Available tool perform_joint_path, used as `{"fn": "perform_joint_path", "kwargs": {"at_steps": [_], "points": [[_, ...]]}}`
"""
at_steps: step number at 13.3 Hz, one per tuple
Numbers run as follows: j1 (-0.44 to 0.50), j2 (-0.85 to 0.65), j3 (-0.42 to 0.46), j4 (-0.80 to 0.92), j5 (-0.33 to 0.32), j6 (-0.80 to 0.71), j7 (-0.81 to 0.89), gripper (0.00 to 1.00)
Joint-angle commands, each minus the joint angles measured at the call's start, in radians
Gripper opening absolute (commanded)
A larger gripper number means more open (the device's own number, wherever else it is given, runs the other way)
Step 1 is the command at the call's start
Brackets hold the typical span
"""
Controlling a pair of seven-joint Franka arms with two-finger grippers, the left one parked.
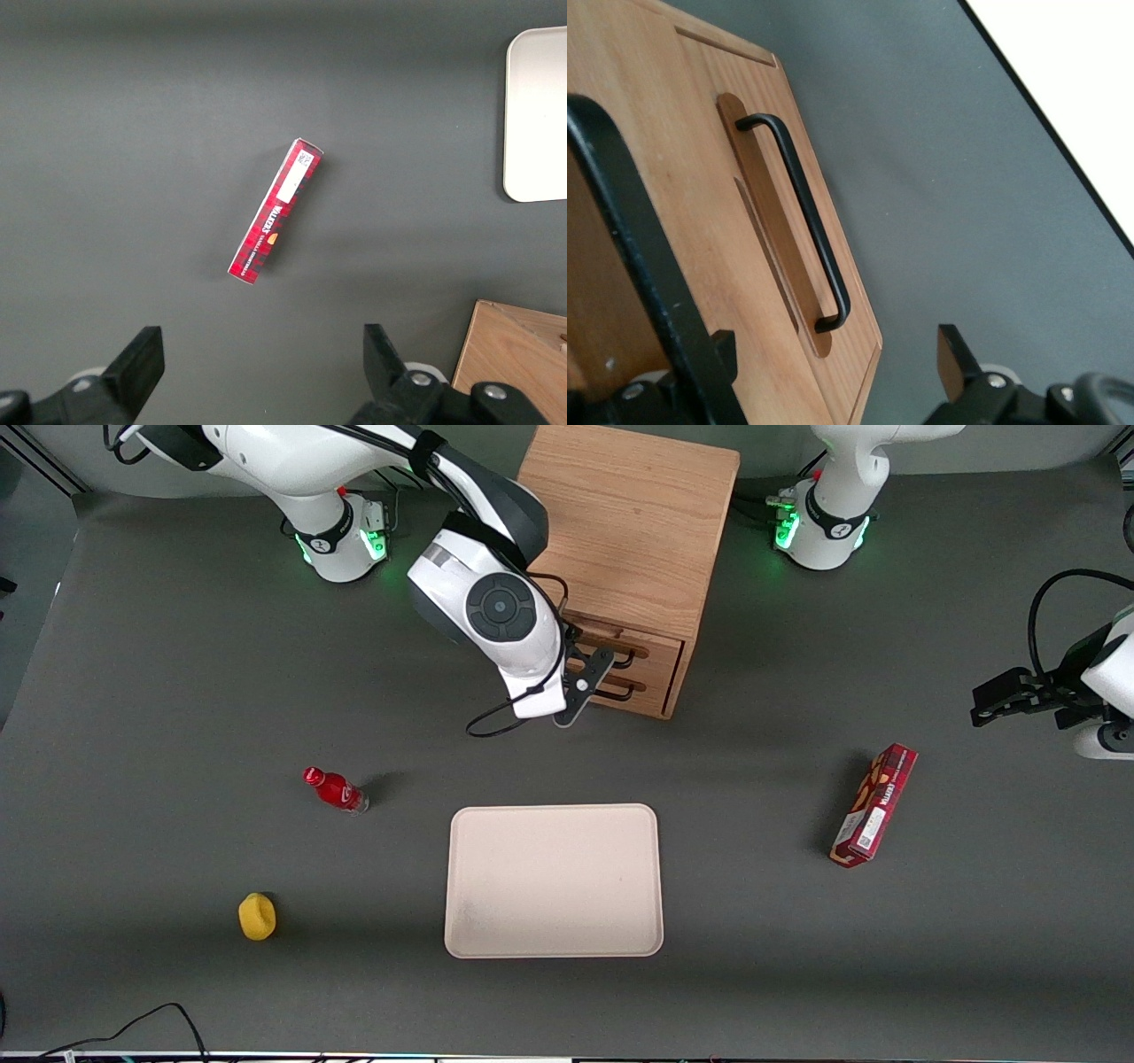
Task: Open upper drawer
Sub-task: 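Pull the upper drawer outward from the cabinet with the right gripper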
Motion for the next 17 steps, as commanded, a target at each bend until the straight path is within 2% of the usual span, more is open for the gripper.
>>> {"fn": "perform_joint_path", "kwargs": {"at_steps": [1,12,17], "points": [[-0.003,0.014,-0.011,0.007,-0.030,0.003,-0.039,1.00],[-0.038,0.016,-0.061,0.024,-0.026,0.030,-0.048,1.00],[-0.041,0.029,-0.127,0.049,-0.026,0.032,-0.053,1.00]]}}
